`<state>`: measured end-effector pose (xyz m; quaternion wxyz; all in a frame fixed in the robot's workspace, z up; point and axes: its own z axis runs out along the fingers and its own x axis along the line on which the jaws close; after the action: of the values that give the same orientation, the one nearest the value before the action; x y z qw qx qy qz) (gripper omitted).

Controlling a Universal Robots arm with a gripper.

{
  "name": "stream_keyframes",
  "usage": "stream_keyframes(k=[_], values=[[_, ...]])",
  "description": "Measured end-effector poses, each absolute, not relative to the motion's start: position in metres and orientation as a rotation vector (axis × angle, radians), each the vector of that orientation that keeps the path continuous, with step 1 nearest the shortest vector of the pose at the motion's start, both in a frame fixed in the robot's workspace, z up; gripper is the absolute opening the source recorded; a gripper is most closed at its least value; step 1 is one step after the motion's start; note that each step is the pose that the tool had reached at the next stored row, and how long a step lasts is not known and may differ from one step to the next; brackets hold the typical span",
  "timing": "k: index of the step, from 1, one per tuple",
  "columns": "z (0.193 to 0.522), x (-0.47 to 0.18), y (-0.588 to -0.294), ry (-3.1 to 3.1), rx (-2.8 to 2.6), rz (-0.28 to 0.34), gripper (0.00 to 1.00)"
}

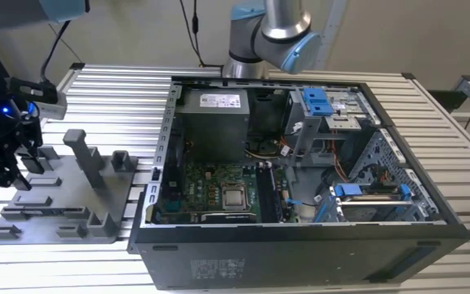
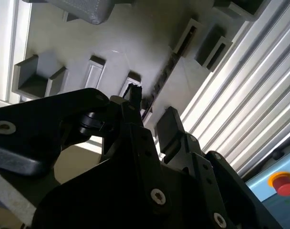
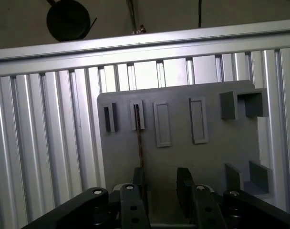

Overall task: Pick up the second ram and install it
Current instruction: 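Pick up the second ram and move it above second insertion slot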

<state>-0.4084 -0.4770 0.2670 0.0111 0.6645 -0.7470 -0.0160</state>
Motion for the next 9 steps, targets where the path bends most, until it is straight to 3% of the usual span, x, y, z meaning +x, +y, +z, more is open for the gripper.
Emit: stream_keyframes(k=[9], values=[[0.2665,-0.4084,-0.477,-2.331,2.073,-0.05,0.42]])
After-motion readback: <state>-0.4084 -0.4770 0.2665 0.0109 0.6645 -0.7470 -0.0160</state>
